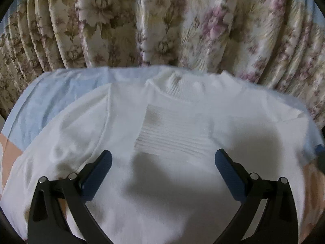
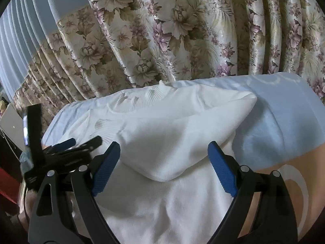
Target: Fold small clothes
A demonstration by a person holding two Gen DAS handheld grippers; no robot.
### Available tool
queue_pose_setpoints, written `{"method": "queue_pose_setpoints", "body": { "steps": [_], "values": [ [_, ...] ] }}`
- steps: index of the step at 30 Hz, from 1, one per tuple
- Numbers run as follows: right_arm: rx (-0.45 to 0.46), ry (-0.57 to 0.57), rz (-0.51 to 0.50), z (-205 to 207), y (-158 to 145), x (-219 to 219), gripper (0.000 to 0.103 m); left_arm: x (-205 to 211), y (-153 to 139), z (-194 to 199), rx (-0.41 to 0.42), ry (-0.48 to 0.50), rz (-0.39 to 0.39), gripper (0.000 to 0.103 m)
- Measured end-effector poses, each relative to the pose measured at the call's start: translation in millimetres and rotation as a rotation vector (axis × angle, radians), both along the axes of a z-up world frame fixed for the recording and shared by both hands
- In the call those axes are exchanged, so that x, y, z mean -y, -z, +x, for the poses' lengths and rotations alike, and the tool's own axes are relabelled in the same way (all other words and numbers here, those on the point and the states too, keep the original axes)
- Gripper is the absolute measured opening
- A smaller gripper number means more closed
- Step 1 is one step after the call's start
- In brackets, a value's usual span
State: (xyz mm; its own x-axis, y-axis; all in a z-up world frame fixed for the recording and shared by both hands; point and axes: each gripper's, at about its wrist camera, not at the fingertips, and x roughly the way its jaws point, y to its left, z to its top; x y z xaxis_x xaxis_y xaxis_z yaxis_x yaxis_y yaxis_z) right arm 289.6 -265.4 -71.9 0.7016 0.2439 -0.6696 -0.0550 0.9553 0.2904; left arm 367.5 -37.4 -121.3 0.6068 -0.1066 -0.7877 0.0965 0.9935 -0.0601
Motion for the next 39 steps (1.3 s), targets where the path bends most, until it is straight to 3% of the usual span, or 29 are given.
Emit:
{"method": "queue_pose_setpoints", "body": {
  "steps": [4, 8, 10, 11, 13, 16, 19, 24, 28, 36, 39],
  "values": [
    [0.003, -0.002, 0.011, 3.2, 3.6, -1.8, 0.088, -6.5, 15.0, 14.2, -0.057, -0.012, -0.031, 0.101],
    [-0.011, -0.003, 0.002, 7.7, 10.4, -1.8, 0.088, 1.3, 11.6, 13.6, -0.035, 0.017, -0.035, 0.099],
    [-0.022, 0.002, -0.002, 9.6, 14.6, 0.0, 0.088, 9.5, 9.4, 13.4, -0.02, 0.032, -0.016, 0.081],
    [-0.025, 0.004, -0.005, 9.9, 15.6, 0.6, 0.088, 11.9, 8.3, 13.8, -0.014, 0.028, -0.004, 0.076],
    [-0.028, 0.005, -0.011, 10.1, 17.0, 1.8, 0.088, 9.0, 6.8, 14.8, -0.008, 0.015, -0.029, 0.051],
    [-0.028, 0.006, -0.016, 10.9, 18.2, 3.3, 0.088, 0.8, 5.8, 14.5, -0.016, -0.011, -0.061, 0.03],
    [-0.024, 0.008, -0.023, 10.6, 18.4, 4.8, 0.088, -2.2, -1.1, 11.8, 0.001, -0.01, -0.051, 0.016],
    [-0.008, 0.022, -0.061, 9.5, 16.7, 12.6, 0.088, -11.7, -20.4, 3.4, 0.075, -0.019, 0.0, 0.012],
    [-0.011, 0.063, -0.073, 6.0, 18.5, 27.9, 0.088, -17.8, -19.7, 4.2, 0.081, -0.036, 0.022, 0.011],
    [-0.028, 0.104, -0.095, 3.7, 20.4, 43.9, 0.089, -63.8, -23.6, 16.7, 0.099, -0.197, 0.078, 0.01],
    [-0.035, 0.1, -0.104, 6.0, 22.9, 40.6, 0.089, -80.1, -23.2, 23.3, 0.086, -0.233, 0.066, 0.01]
  ]
}}
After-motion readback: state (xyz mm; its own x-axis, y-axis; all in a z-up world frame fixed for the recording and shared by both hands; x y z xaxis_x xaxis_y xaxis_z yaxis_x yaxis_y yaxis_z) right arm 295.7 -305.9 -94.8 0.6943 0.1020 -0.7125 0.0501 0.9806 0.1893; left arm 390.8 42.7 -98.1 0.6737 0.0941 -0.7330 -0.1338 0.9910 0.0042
